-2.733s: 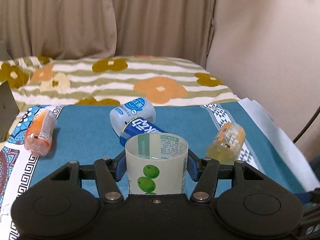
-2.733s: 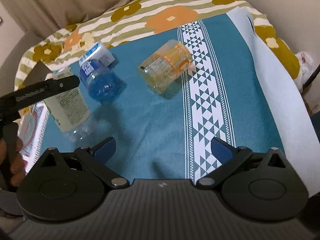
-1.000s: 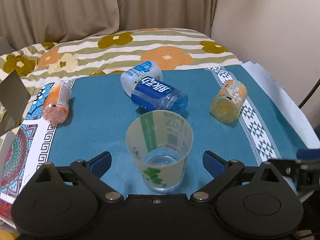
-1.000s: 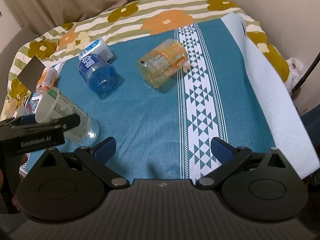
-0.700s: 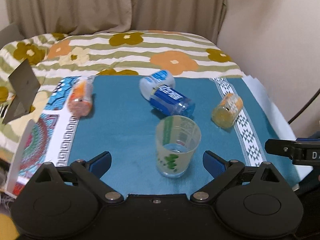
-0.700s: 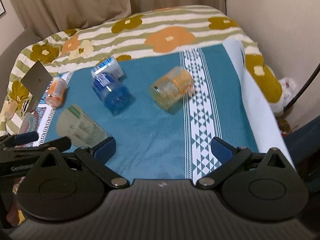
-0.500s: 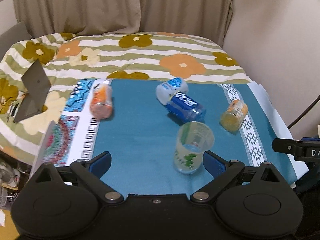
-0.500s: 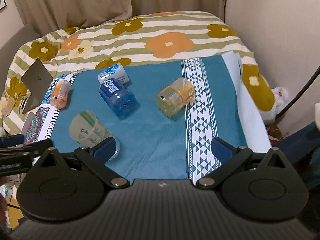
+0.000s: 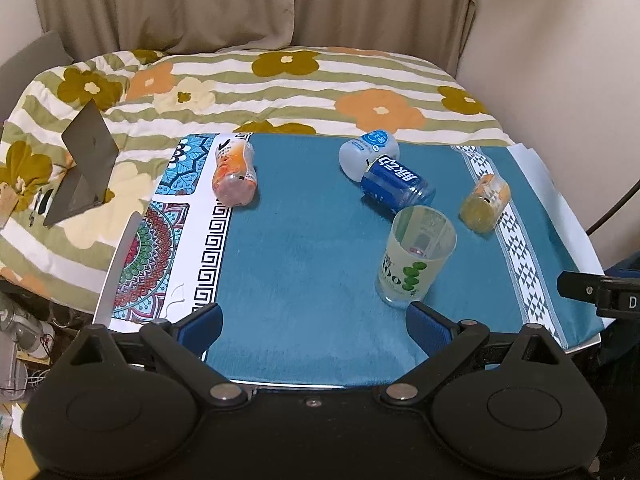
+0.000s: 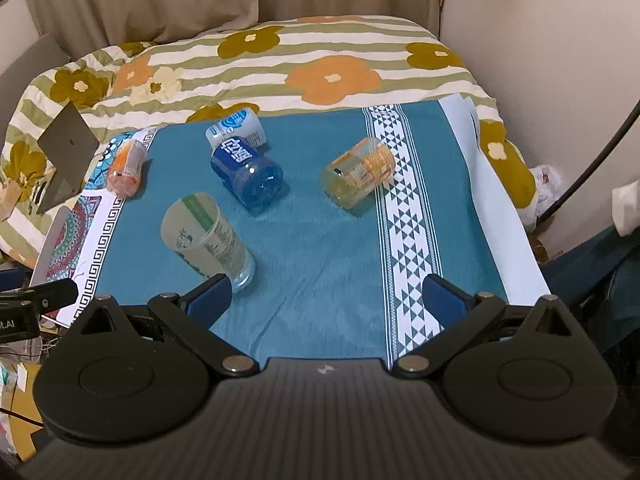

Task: Flip cup upright

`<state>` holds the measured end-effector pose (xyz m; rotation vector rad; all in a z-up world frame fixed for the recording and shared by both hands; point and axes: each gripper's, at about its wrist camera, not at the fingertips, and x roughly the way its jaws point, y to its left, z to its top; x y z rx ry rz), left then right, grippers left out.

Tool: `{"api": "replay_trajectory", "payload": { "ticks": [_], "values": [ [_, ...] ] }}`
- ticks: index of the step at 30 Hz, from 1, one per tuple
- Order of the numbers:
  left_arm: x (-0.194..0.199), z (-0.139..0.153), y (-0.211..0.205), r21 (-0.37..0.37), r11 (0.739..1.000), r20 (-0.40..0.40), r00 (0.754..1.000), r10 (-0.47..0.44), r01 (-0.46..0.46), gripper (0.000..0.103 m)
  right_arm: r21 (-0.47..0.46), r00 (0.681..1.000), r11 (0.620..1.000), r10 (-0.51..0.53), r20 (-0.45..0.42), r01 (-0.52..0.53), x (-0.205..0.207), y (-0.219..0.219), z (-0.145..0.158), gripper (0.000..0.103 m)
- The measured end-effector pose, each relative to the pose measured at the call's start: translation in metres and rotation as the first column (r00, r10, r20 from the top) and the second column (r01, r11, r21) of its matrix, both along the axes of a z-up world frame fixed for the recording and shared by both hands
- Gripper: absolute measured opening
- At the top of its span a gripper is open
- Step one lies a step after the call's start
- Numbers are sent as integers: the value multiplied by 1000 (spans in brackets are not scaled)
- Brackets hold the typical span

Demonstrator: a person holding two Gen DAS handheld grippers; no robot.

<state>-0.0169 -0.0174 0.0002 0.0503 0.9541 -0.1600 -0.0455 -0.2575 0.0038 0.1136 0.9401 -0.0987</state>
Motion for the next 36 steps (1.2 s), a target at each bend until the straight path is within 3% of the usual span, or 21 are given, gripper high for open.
{"api": "replay_trajectory", "payload": {
  "ticks": [36],
  "values": [
    [4,1,-10,45,998,18,999,-33,32,100,-6,1000,1000,-7,9,7,0,2,0,103]
  ]
}}
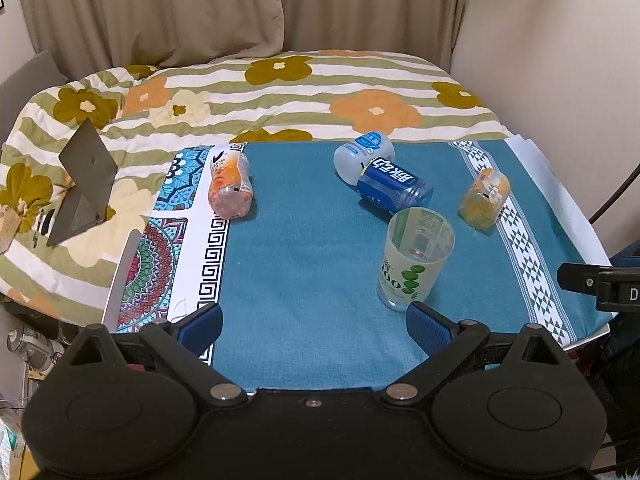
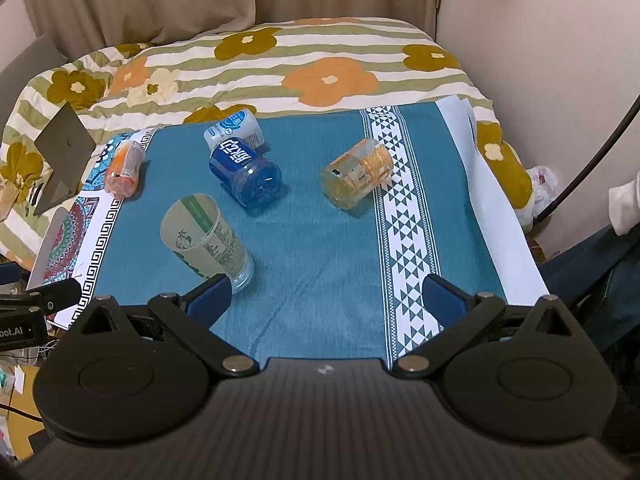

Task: Flip cup upright

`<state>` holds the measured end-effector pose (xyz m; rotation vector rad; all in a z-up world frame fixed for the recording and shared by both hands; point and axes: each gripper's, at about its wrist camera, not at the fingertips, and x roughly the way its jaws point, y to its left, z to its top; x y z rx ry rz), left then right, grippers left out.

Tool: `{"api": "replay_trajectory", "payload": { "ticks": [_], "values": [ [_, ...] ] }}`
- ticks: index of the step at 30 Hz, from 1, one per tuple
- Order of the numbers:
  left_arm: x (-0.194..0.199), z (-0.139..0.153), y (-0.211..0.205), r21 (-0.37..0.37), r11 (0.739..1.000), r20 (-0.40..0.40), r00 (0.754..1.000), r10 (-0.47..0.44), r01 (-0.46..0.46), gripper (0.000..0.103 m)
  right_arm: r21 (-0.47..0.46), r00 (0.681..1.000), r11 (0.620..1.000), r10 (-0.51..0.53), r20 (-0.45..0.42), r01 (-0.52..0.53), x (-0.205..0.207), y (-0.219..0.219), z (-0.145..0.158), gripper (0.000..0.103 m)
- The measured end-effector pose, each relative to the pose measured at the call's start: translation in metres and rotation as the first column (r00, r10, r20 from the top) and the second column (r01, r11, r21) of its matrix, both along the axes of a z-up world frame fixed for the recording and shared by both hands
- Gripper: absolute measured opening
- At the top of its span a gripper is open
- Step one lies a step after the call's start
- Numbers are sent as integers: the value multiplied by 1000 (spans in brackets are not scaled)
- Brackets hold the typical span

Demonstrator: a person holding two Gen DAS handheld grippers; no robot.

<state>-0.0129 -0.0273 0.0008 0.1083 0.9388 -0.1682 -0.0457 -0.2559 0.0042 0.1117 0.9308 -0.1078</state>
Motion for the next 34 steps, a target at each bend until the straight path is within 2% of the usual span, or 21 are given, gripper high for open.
{"api": "replay_trajectory", "payload": {
  "ticks": [14,26,30,34],
  "values": [
    [-2,-2,2,3,1000,5,1000,7,-7,100,2,1000,1000,-1,-3,1,0,-2,-2,103],
    [-2,0,10,14,999,31,998,50,-51,100,0,1000,1000,1,-1,-1,0,-2,-3,103],
    [-3,2,13,15,998,47,997,66,-67,101,0,999,1000,24,22,-24,1,1,-2,103],
    [-3,3,20,16,996,59,995,86,-87,101,0,992,995,101,77,-101,4,9,-4,103]
  ]
}}
